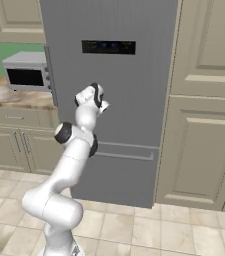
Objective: Place the mango in the correct fridge rack based on whether it is a fruit or vegetable. Finally, close the fridge door.
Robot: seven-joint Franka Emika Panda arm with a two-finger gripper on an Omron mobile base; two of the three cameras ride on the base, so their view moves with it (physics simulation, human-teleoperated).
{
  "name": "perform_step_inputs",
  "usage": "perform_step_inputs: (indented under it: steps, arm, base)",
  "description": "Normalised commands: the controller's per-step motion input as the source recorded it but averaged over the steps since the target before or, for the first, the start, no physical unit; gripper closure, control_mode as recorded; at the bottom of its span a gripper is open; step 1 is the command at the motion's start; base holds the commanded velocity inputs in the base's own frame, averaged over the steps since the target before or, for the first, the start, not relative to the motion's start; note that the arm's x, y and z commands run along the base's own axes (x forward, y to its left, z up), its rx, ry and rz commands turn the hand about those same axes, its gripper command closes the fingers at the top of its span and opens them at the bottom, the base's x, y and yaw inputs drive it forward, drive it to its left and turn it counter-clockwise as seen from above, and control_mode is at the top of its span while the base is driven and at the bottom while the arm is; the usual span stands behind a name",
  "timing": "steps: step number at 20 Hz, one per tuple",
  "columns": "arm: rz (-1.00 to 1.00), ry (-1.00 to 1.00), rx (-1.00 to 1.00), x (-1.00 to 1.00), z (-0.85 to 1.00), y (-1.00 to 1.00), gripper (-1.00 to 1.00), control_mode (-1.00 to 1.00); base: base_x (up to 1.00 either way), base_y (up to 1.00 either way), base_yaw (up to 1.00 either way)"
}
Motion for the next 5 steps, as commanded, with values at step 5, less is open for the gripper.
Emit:
perform_step_inputs:
  steps: [5]
  arm:
    - [-0.05, 0.58, -0.15, 1.00, -0.13, 0.69, -1.00, -1.00]
  base:
    - [0.00, 0.00, 0.00]
